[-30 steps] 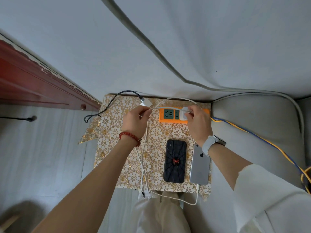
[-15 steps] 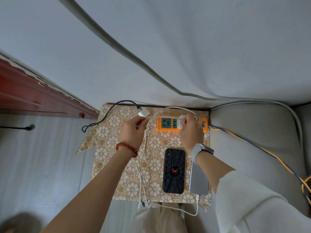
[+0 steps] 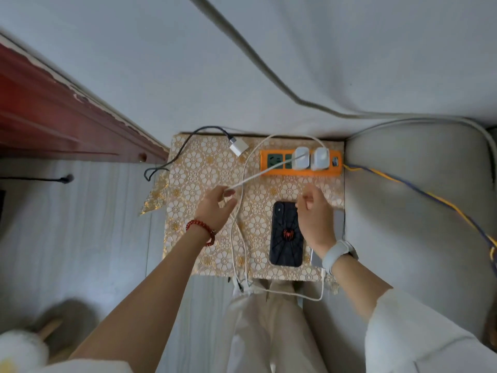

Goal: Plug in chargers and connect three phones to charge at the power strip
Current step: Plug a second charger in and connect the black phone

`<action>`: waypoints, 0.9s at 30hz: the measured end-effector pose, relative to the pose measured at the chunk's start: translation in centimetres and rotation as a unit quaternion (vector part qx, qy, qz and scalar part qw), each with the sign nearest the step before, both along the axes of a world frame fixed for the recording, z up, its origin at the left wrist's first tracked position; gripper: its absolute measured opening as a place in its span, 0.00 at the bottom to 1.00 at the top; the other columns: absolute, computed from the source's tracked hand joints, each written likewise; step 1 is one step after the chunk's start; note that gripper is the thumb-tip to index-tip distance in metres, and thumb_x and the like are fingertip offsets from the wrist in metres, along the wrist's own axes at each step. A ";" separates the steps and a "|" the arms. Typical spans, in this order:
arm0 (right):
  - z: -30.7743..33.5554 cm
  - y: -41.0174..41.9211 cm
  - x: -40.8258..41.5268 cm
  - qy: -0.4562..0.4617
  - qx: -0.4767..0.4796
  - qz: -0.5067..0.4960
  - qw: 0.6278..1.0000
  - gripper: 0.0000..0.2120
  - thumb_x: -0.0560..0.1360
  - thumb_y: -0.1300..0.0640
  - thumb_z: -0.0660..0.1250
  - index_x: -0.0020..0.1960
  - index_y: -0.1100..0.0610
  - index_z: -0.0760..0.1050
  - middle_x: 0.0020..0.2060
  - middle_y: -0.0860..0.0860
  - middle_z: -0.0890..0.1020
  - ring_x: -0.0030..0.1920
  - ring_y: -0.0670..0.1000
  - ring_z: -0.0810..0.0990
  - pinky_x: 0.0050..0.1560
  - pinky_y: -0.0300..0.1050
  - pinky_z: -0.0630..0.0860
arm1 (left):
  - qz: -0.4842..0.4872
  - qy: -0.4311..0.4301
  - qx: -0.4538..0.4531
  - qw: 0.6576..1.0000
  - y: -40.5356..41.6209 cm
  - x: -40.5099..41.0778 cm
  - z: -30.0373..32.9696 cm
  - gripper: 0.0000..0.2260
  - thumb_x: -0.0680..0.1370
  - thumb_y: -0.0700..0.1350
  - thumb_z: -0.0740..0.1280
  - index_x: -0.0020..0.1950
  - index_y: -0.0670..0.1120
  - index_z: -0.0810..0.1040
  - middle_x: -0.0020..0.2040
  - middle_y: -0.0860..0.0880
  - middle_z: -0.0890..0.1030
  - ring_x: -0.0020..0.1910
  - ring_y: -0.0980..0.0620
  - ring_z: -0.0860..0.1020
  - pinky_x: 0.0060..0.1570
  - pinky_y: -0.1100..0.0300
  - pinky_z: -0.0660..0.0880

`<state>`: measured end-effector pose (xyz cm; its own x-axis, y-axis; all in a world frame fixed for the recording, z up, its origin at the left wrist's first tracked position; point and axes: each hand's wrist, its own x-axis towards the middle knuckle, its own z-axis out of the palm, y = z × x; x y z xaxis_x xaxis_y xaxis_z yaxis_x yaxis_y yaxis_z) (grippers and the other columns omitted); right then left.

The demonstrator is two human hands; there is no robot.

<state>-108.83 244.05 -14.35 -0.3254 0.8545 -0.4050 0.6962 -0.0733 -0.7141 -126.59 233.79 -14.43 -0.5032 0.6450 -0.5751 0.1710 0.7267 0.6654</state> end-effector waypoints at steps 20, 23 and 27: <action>4.7 -11.1 2.9 -0.005 -0.189 0.202 0.961 0.12 0.79 0.59 0.55 0.45 0.64 0.73 0.38 0.53 0.81 0.32 0.45 0.76 0.33 0.37 0.73 | 0.285 -0.261 0.180 0.905 -3.2 0.5 8.3 0.08 0.77 0.42 0.62 0.42 0.45 0.80 0.36 0.50 0.85 0.34 0.52 0.83 0.31 0.65 0.79; 6.1 -9.3 3.7 0.063 -0.299 0.072 0.949 0.12 0.79 0.60 0.56 0.45 0.64 0.74 0.42 0.61 0.83 0.35 0.42 0.82 0.35 0.32 0.78 | 0.259 -0.292 0.155 0.908 -4.4 1.7 7.7 0.10 0.78 0.38 0.58 0.53 0.46 0.77 0.49 0.48 0.83 0.49 0.50 0.81 0.45 0.59 0.80; 9.2 -6.1 2.2 0.218 -0.351 -0.035 0.910 0.08 0.77 0.60 0.58 0.44 0.61 0.74 0.35 0.56 0.85 0.41 0.56 0.85 0.40 0.44 0.83 | 0.026 -0.270 0.051 0.961 -7.2 6.5 6.9 0.21 0.76 0.33 0.59 0.68 0.45 0.66 0.62 0.49 0.74 0.61 0.52 0.72 0.60 0.57 0.70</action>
